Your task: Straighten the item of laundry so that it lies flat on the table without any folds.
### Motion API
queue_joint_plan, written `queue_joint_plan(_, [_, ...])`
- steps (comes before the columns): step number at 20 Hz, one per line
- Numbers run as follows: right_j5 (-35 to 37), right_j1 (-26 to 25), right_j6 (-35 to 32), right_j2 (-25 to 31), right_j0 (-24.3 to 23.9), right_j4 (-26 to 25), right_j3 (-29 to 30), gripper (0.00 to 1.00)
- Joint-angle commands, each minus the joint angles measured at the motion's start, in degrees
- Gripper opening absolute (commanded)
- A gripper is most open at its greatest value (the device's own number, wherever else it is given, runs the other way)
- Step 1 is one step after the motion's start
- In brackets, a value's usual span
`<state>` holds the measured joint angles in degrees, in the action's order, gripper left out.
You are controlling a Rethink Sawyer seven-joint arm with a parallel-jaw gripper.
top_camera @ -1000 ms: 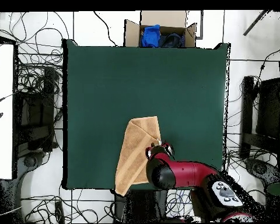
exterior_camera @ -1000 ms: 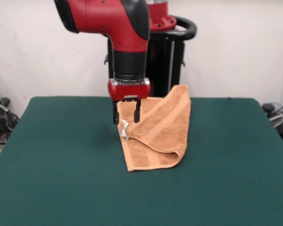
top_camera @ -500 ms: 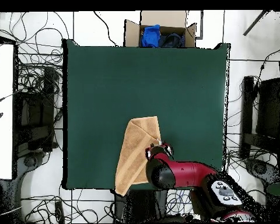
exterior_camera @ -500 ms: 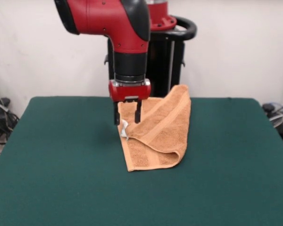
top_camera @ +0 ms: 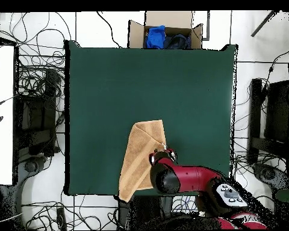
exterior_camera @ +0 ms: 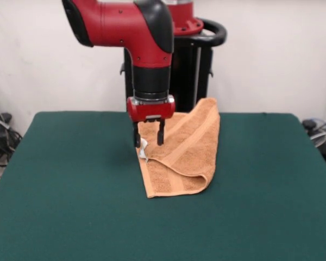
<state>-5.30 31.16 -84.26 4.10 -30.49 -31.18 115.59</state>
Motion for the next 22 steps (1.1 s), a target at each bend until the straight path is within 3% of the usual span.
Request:
queue_joint_plan(1, [2.91, -2.98, -5.87, 0.96, 1.38, -0.35, -6.14, 1.0])
queue_joint_plan(22, [7.49, -1.19, -1.66, 5.06, -3.74, -2.3, -7.03, 1.0])
